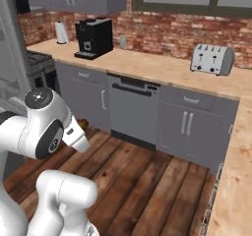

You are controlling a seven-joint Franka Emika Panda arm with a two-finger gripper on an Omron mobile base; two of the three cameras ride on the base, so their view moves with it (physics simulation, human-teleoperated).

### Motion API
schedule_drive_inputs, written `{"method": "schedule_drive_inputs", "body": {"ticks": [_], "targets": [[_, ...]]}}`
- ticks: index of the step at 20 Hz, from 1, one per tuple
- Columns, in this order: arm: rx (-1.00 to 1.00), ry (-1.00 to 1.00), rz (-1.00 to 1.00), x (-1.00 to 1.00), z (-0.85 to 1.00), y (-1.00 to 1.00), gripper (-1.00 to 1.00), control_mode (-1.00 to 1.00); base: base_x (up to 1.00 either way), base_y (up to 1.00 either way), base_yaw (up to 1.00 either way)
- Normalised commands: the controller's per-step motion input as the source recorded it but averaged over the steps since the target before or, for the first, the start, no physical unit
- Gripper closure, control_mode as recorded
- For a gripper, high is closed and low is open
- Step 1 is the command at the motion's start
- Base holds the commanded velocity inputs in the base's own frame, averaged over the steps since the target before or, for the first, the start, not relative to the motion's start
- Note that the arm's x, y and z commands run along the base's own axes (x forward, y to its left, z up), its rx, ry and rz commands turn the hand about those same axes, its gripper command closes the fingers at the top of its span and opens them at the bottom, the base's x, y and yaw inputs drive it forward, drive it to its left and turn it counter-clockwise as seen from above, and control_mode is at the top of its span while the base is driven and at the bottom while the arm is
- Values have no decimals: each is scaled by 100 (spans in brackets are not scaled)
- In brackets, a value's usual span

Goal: Transport the chicken drumstick from the fridge to the microwave and turn on the microwave.

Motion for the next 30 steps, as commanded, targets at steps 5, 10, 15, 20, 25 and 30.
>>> {"method": "schedule_drive_inputs", "body": {"ticks": [5,10,15,20,25,30], "targets": [[0,0,0,0,0,0,100,100,67,-39,8],[0,0,0,0,0,0,100,100,68,-35,11],[0,0,0,0,0,0,100,100,64,-36,15],[0,0,0,0,0,0,100,100,59,-33,18],[0,0,0,0,0,0,100,100,57,-27,22],[0,0,0,0,0,0,100,100,61,-24,33]]}}
